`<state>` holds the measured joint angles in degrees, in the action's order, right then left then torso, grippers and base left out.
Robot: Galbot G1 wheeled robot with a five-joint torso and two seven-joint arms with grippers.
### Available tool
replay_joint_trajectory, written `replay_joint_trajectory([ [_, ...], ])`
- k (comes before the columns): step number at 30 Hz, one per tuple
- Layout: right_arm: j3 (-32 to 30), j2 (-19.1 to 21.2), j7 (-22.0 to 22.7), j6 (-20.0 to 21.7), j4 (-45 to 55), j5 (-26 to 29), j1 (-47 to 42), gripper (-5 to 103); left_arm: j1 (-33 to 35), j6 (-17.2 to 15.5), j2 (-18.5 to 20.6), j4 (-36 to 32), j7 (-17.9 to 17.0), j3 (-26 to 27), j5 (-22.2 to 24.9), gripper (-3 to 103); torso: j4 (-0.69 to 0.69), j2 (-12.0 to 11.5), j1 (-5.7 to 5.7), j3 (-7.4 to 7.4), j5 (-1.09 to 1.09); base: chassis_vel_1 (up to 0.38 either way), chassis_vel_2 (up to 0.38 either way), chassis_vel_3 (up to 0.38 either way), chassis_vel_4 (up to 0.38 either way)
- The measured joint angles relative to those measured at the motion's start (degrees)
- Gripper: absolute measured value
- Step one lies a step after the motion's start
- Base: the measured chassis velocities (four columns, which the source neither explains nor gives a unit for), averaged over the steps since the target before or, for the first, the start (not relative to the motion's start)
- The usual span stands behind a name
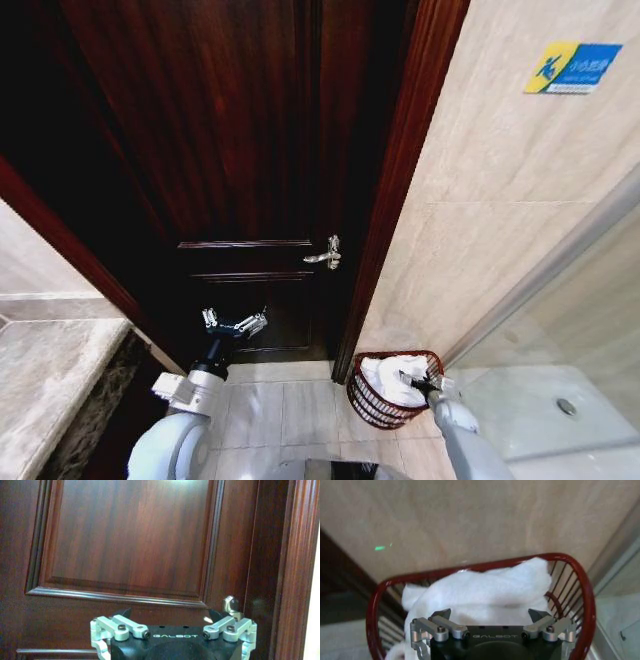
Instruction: Discard the used towel into the hamper.
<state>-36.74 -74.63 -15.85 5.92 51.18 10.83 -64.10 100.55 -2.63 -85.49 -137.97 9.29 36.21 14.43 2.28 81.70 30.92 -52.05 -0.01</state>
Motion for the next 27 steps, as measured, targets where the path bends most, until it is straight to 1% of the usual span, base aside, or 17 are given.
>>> replay_joint_trajectory([
  [1,0.0,0.0,0.0,0.0,0.0,0.0,0.0,100,0.0,0.0,0.0,0.0,0.0,0.0,0.0,100,0.0,0.0,0.0,0.0,0.0,0.0,0.0,0.0,0.0],
  [5,0.43,-1.15,-0.5,-0.52,-6.39,-3.28,3.25,100,0.0,0.0,0.0,0.0,0.0,0.0,0.0,100,0.01,0.0,0.01,0.0,0.03,0.0,0.0,0.0,0.0],
  [6,0.63,-1.41,-0.5,-0.94,-9.46,-5.05,4.81,100,0.0,0.0,0.0,0.0,0.0,0.0,0.0,100,0.01,0.0,0.01,0.0,-0.01,0.0,0.0,0.0,0.0],
  [8,0.72,-1.99,-0.63,-1.67,-17.05,-8.34,8.77,100,0.0,0.0,0.0,0.0,0.0,0.0,0.0,100,0.0,0.0,0.01,-0.01,0.01,0.0,0.0,0.0,0.0],
  [9,0.72,-1.99,-0.63,-1.67,-17.05,-8.34,8.77,100,0.0,0.0,0.0,0.0,0.0,0.0,0.0,100,0.0,0.0,0.01,-0.01,0.01,0.0,0.0,0.0,0.0],
  [11,-0.22,-2.53,-0.6,-3.78,-26.52,-12.05,14.41,100,0.0,0.0,0.01,0.0,0.0,0.0,0.0,100,-0.03,0.0,0.01,-0.01,0.0,0.0,0.0,0.0,0.0],
  [12,-1.0,-2.65,-0.35,-4.74,-31.79,-14.05,17.96,100,0.0,0.0,0.0,0.0,0.0,0.0,0.0,100,0.0,0.0,0.01,-0.02,0.0,0.0,0.0,0.0,0.0],
  [13,-1.0,-2.65,-0.35,-4.74,-31.79,-14.05,17.96,100,0.0,0.0,0.0,0.0,0.0,0.0,0.0,100,0.0,0.0,0.01,-0.02,0.0,0.0,0.0,0.0,0.0],
  [15,-2.02,-2.66,0.42,-4.84,-37.97,-14.91,22.64,100,0.0,-0.01,0.0,0.0,0.0,0.0,0.0,100,0.03,0.0,0.02,-0.01,-0.02,0.0,0.0,0.0,0.0],
  [18,-2.24,-2.67,0.62,-3.8,-38.2,-13.73,23.56,100,0.0,0.0,0.0,0.0,0.0,0.0,0.0,100,0.01,0.0,0.02,-0.02,0.0,0.0,0.0,0.0,0.0],
  [19,-2.25,-2.64,0.62,-3.37,-37.17,-13.0,23.5,100,0.0,0.0,0.0,0.0,0.0,0.0,0.0,100,-0.02,0.0,0.02,-0.02,0.02,0.0,0.0,0.0,0.0],
  [21,-2.21,-2.61,0.62,-3.13,-36.29,-12.47,23.26,100,0.0,0.0,0.0,0.0,0.0,0.0,0.0,100,-0.01,0.0,0.02,-0.02,0.02,0.0,0.0,0.0,0.0],
  [22,-1.83,-2.51,0.54,-1.59,-32.26,-9.93,21.48,100,0.0,0.0,0.0,0.0,0.0,0.0,0.0,100,0.01,0.0,0.02,-0.01,0.01,0.0,0.0,0.0,0.0],
  [24,-1.45,-2.16,-0.47,1.18,-26.16,-7.39,17.81,100,0.0,0.0,0.0,0.0,0.0,0.0,0.0,100,0.01,0.0,0.02,-0.01,0.05,0.0,0.0,0.0,0.0],
  [25,-1.26,-1.81,-0.84,2.18,-22.49,-6.68,15.5,100,0.01,0.0,-0.01,0.0,0.0,0.0,0.0,100,0.01,0.0,0.02,-0.01,0.06,0.0,0.0,0.0,0.0],
  [26,-1.26,-1.81,-0.84,2.18,-22.49,-6.68,15.5,100,0.01,0.0,-0.01,0.0,0.0,0.0,0.0,100,0.01,0.0,0.02,-0.01,0.06,0.0,0.0,0.0,0.0],
  [27,-1.06,-1.44,-1.0,3.03,-18.79,-5.77,13.16,100,0.0,0.0,-0.01,0.0,0.0,0.0,0.0,100,-0.01,0.0,0.02,-0.01,0.04,0.0,0.0,0.0,0.0],
])
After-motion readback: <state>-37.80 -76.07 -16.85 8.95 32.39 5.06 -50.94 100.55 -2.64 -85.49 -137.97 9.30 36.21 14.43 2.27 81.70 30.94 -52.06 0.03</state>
